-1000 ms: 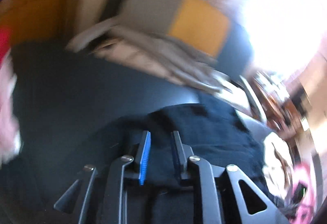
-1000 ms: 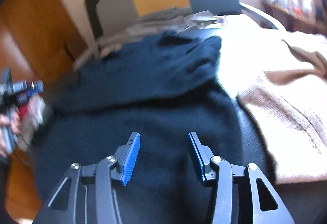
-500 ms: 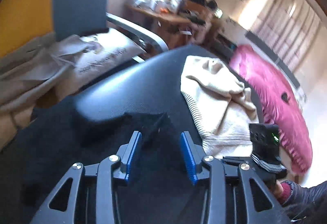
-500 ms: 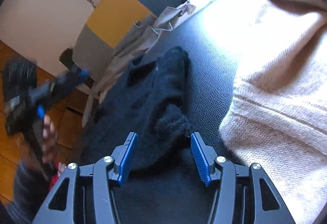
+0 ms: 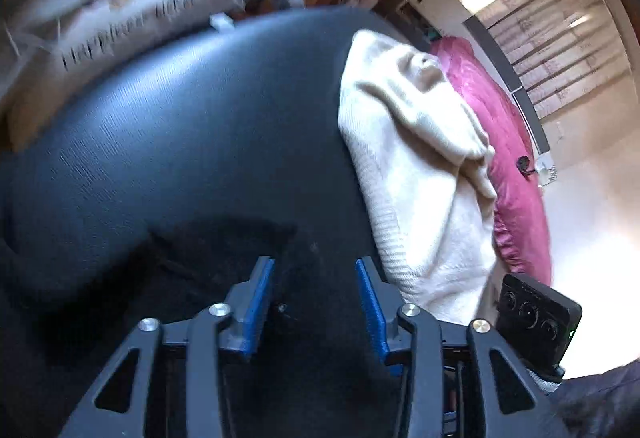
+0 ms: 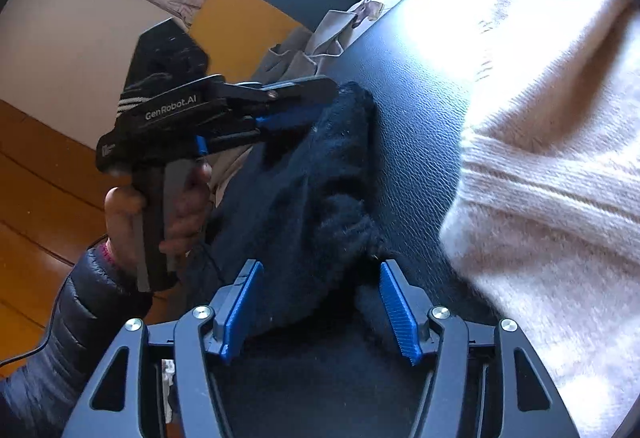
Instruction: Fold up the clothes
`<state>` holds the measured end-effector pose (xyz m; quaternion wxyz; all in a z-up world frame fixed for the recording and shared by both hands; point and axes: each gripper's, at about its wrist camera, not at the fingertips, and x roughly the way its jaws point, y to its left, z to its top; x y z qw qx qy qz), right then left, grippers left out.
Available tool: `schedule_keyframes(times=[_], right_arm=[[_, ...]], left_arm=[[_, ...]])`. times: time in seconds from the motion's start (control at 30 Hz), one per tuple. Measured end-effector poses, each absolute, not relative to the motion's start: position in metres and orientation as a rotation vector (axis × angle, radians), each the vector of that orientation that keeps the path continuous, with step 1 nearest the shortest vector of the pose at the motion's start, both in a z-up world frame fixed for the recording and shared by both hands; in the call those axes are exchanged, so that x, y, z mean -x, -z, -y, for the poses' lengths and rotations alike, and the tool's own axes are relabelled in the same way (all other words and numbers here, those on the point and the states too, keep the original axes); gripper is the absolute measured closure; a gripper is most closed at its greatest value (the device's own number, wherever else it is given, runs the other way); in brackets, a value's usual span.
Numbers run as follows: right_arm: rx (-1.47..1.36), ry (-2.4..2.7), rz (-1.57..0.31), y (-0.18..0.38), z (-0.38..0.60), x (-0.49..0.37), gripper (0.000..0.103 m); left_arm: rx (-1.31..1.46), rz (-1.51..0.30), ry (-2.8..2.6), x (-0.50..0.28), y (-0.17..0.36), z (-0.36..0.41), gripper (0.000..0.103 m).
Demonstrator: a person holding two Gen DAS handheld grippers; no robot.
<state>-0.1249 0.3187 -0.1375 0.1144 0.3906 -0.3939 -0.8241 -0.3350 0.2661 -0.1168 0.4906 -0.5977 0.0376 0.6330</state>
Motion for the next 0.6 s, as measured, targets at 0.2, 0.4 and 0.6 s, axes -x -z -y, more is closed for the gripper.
schedule_keyframes(times=[0.2, 0.4, 0.6], right_arm=[[-1.139, 2.563, 1.020, 0.134, -0.313, 0.126, 0.100], [-1.284, 2.689, 0.770, 0.133, -0.304, 0.118, 0.100], [-1.249, 2.690, 0.744, 0.121, -0.308, 0.101, 0.096]], left_arm=[[1.255, 0.011, -1.687, 0.321, 0.095, -0.230, 0.097], [1.303, -0.059, -1.851, 0.323, 0.103, -0.222, 0.086], [1.339, 0.159, -1.959, 0.311, 0.085, -0.144, 0.082]])
